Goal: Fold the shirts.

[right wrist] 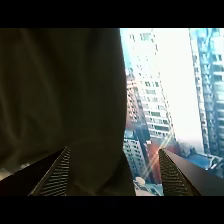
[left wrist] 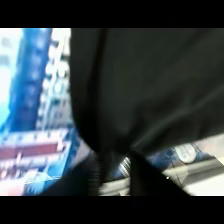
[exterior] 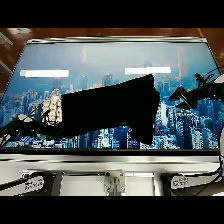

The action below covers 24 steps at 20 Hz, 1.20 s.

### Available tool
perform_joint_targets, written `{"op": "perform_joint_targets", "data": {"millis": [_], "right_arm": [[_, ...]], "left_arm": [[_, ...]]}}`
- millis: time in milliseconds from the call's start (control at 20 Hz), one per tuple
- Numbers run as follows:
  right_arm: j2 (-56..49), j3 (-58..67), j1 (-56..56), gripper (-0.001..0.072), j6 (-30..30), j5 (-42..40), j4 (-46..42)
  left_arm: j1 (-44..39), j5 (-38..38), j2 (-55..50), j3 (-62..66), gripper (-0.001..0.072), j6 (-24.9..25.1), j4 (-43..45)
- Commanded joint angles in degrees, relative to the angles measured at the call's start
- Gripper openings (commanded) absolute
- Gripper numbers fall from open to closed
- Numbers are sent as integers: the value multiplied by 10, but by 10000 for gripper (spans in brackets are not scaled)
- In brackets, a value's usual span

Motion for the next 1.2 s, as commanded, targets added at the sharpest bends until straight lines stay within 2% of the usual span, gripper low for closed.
{"op": "perform_joint_targets", "data": {"millis": [0, 50, 400, 500, 800, 900, 950, 1000, 1100, 1150], "right_arm": [[-1, -35, 0, 675, 1, -14, -2], [-1, -57, 0, 675, 0, -21, -1], [-1, -184, 0, 675, -40, -121, 73], [-1, -192, 18, 673, -58, -144, 72], [-45, -192, 108, 664, -49, -199, 102], [-48, -191, 114, 426, -49, -200, 104], [-43, -191, 113, 201, -49, -197, 112], [-36, -186, 110, 56, -53, -188, 113], [-6, -163, 105, 59, -90, -161, 112], [19, -145, 105, 59, -129, -145, 113]], "left_arm": [[-6, 10, -5, 0, 70, 0, -14], [-3, 7, -5, 0, 40, 1, -14], [25, 3, 45, 3, 39, 9, -12], [33, 3, 57, 3, 39, 9, -12], [34, 0, 69, 3, 39, 9, -12], [33, 0, 69, 7, 40, 15, -12], [34, 0, 69, 12, 39, 16, -12], [33, 0, 70, 21, 39, 21, -12], [33, 0, 78, 54, 38, 22, -2], [33, 0, 91, 82, 37, 22, 8]]}}
